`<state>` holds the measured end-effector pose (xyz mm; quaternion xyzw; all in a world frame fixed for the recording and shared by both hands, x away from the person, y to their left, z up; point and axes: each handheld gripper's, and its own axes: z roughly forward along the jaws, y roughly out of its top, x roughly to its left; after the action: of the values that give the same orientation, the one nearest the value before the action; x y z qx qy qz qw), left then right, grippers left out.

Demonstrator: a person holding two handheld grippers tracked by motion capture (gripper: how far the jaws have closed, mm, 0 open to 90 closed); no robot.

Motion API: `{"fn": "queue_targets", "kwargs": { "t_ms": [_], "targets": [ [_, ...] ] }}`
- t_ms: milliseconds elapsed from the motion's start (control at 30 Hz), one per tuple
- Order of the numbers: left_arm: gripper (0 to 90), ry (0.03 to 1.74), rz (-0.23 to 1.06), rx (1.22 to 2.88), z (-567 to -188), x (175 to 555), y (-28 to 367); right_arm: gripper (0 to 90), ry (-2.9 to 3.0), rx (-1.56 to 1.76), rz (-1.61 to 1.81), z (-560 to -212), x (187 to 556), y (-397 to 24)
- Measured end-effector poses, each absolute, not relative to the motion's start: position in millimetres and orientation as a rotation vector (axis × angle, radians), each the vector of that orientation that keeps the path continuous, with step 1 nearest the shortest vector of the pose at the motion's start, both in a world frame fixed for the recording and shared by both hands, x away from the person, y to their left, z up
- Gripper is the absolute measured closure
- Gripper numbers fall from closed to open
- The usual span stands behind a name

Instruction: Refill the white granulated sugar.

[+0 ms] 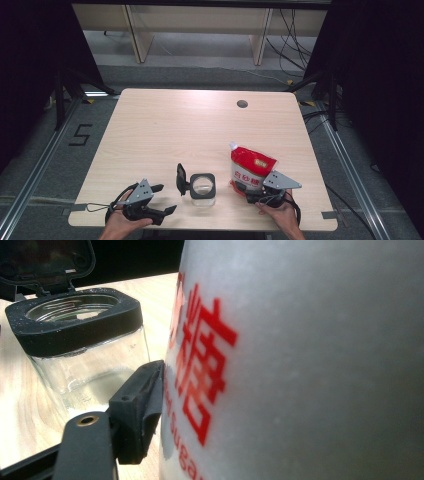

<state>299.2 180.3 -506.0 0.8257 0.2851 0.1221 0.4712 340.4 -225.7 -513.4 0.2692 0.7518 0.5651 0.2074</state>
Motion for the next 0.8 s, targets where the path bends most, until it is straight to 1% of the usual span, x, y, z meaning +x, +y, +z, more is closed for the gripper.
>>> {"fn": "queue_targets", "kwargs": {
  "t_ms": [100,167,200,300,333,400,667,800],
  "targets": [
    [16.2,0.702,0.301,2.028,-505,300,181,32.2,2.102,0.763,1.565,-512,339,-225],
    [16.3,0.703,0.302,2.029,-505,299,182,36.4,2.098,0.767,1.562,-510,339,-225],
    [16.2,0.73,0.29,2.02,-506,298,181,37.6,2.115,0.775,1.582,-509,339,-224],
    [16.2,0.714,0.293,2.006,-505,298,181,39.2,2.119,0.792,1.542,-507,331,-223],
    [16.2,0.724,0.304,2.027,-505,299,182,39.6,2.122,0.733,1.523,-506,332,-222],
    [16.3,0.714,0.301,2.009,-506,299,182,40.0,2.118,0.703,1.498,-505,329,-218],
    [16.3,0.721,0.302,2.01,-505,299,183,40.9,2.105,0.697,1.41,-501,317,-215],
    [16.3,0.716,0.3,2.01,-504,298,183,41.1,2.117,0.638,1.365,-498,315,-217]
  ]
}}
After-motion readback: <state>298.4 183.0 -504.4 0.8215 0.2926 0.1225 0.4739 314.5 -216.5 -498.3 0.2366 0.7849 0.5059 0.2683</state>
